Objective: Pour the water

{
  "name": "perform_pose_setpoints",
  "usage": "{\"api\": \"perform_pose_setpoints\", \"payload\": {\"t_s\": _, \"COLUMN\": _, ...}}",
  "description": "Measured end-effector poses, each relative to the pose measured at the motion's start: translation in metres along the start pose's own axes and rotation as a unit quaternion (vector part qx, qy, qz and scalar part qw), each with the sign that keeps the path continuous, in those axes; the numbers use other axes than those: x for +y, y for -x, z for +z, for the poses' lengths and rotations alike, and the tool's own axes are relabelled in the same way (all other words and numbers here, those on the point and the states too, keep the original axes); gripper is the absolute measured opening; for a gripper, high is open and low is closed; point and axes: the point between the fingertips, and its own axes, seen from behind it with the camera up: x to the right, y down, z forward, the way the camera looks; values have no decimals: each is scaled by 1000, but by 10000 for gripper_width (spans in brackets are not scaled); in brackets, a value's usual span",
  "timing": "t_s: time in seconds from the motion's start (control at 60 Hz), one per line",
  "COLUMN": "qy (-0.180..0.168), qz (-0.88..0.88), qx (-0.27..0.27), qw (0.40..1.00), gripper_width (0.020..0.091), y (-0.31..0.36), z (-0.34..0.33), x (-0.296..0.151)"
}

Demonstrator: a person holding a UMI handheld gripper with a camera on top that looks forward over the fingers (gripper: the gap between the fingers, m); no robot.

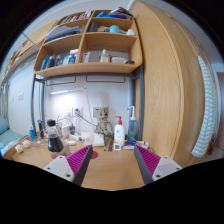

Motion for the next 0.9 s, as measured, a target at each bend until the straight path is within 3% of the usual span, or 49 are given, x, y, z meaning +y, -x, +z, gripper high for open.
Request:
{"api": "perform_pose_setpoints", "payload": {"t_s": 0.333, "qy": 25, "qz": 29, "qx": -93, "qw": 995, "gripper_width": 860, "y": 100, "z": -15, "x": 82}}
{"api": "perform_pose_setpoints", "payload": {"t_s": 0.533, "qy": -6, "qz": 29, "qx": -145, "qw": 989, "gripper_width": 861, "y": 176, "z": -1, "x": 77}}
{"api": "perform_pose_setpoints", "payload": {"t_s": 0.717, "qy": -18, "qz": 18, "qx": -142, "qw": 990, "gripper_width": 870, "y": 206, "z": 39, "x": 66}}
{"api": "perform_pose_setpoints", "payload": {"t_s": 0.8, "qy": -21, "qz": 13, "qx": -143, "qw": 989, "gripper_width": 834, "y": 212, "z": 54, "x": 63}}
{"api": "perform_pose_setpoints", "payload": {"t_s": 0.9, "qy": -27, "qz": 17, "qx": -139, "qw": 990, "gripper_width": 716, "y": 216, "z": 67, "x": 61}}
